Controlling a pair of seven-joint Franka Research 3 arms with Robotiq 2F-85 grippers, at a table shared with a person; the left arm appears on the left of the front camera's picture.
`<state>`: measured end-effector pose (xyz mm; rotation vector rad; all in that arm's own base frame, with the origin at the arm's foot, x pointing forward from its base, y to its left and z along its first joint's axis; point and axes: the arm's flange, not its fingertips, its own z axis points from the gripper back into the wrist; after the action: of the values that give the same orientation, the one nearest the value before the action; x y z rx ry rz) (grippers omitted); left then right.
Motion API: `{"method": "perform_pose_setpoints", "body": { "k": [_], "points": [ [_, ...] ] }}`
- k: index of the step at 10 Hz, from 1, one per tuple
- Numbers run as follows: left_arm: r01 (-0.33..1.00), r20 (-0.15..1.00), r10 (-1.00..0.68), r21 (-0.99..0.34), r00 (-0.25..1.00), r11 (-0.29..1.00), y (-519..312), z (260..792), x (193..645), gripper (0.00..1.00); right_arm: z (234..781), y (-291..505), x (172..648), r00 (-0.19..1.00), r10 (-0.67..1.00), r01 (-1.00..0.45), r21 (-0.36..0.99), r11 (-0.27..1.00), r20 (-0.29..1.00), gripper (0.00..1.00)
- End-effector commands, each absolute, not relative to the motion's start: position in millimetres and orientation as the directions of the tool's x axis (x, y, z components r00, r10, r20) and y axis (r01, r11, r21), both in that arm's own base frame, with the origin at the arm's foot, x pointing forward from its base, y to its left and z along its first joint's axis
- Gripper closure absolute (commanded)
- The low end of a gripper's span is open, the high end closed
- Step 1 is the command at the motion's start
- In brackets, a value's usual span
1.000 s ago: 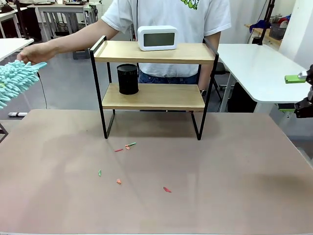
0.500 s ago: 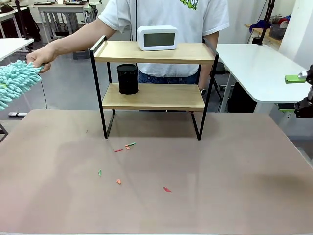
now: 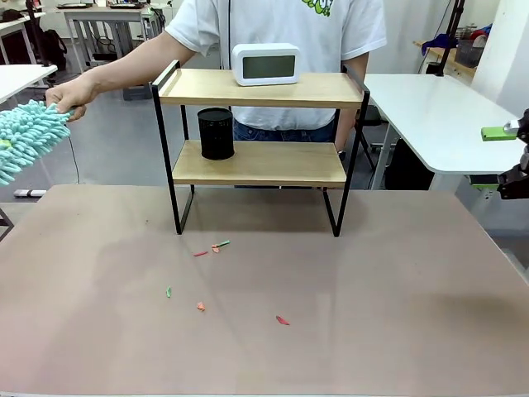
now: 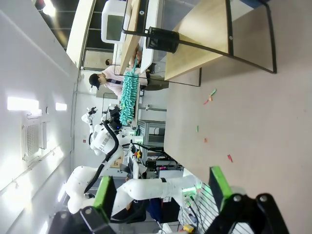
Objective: Clean the shelf.
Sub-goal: Hand the Duster back to the human.
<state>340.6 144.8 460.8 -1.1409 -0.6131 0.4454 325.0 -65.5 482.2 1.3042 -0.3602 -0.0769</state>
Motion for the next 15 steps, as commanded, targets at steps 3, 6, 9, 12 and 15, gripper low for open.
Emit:
{"method": "perform_pose_setpoints", "body": {
  "k": [3, 6, 9, 12, 15],
  "points": [
    [0.065, 0.259, 0.525, -0.931, 0.811, 0.358, 102, 477, 326, 0.0, 482, -66, 324, 0.942, -0.251, -0.152, 0.951, 0.268, 0.221, 0.0],
    [0.127, 0.246, 0.381, -0.942, 0.891, 0.309, 23, 471, 311, 0.0, 482, -66, 324, 0.942, -0.251, -0.152, 0.951, 0.268, 0.221, 0.0],
    [0.136, 0.211, 0.352, -0.964, 0.912, 0.227, -65, 447, 296, 0.0, 468, -28, 322, 0.981, -0.093, -0.15, 0.969, 0.199, 0.171, 0.0],
    [0.04, 0.091, 0.211, -0.971, 0.973, 0.234, -111, 420, 278, 0.0, 456, 52, 319, 0.979, 0.18, -0.112, 0.991, 0.066, 0.099, 0.0],
    [0.093, 0.139, 0.203, -0.971, 0.969, 0.221, -109, 469, 365, 0.0, 462, 39, 325, 0.986, 0.128, -0.117, 0.988, 0.098, 0.104, 0.0]
  ]
}}
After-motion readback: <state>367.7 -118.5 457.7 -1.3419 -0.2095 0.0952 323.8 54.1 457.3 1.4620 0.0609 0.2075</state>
